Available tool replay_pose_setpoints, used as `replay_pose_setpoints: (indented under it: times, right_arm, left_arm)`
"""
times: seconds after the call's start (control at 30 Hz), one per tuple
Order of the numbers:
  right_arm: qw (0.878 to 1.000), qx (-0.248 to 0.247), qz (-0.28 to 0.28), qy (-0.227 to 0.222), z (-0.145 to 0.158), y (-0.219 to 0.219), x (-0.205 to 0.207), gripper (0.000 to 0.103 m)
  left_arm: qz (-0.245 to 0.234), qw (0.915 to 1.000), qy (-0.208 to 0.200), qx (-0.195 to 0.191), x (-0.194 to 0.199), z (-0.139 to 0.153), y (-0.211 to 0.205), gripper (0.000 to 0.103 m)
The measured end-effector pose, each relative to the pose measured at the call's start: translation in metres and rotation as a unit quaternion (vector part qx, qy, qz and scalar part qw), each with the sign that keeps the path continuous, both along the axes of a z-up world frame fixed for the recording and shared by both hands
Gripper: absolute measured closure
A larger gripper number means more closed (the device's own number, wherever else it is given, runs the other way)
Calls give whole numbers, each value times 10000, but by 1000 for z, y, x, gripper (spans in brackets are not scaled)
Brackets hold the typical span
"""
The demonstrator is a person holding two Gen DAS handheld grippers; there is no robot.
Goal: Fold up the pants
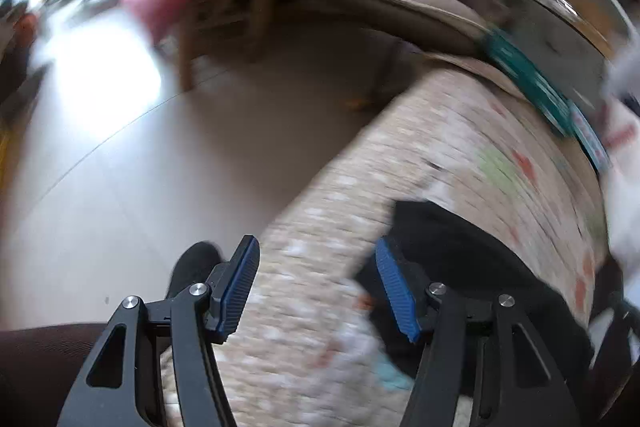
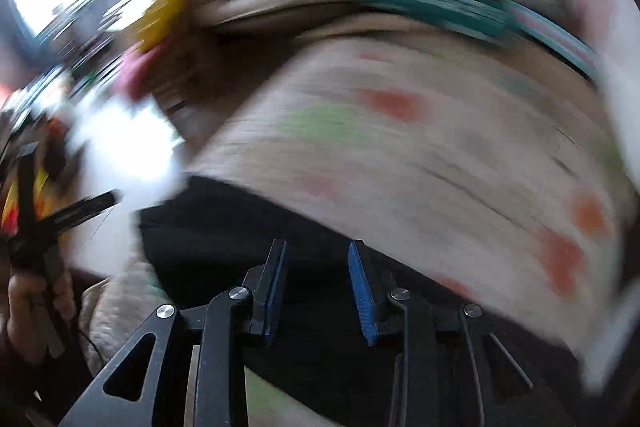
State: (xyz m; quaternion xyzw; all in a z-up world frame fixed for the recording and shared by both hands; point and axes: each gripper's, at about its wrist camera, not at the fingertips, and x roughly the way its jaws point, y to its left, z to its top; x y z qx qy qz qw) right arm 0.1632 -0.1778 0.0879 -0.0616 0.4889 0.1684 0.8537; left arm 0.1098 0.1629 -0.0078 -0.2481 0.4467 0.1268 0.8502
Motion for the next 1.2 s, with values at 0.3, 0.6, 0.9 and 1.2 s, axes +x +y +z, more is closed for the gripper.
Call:
replay_pose_setpoints:
  times: [0.3,0.6,0.9,1.2]
  right_arm:
    - [9599,21,-2717,694,-14,-218,-68,66]
    - [9513,-294,-2779,1303,-86,-210,-72,62]
    - [9457,-549,-2930,1298,-93,-211,-63,55]
    - [9548,-285,-2670,1272,-90,-203,-67,90]
  left_arm:
    - [-1422,9873,-328,624,5,3,-80,43]
    - [-1582,9840,-262,776,4,-5,-91,43]
    - [-1679,9831,-266,676,4,-5,-94,43]
    - [-1687,9830,-262,679,3,-4,-95,43]
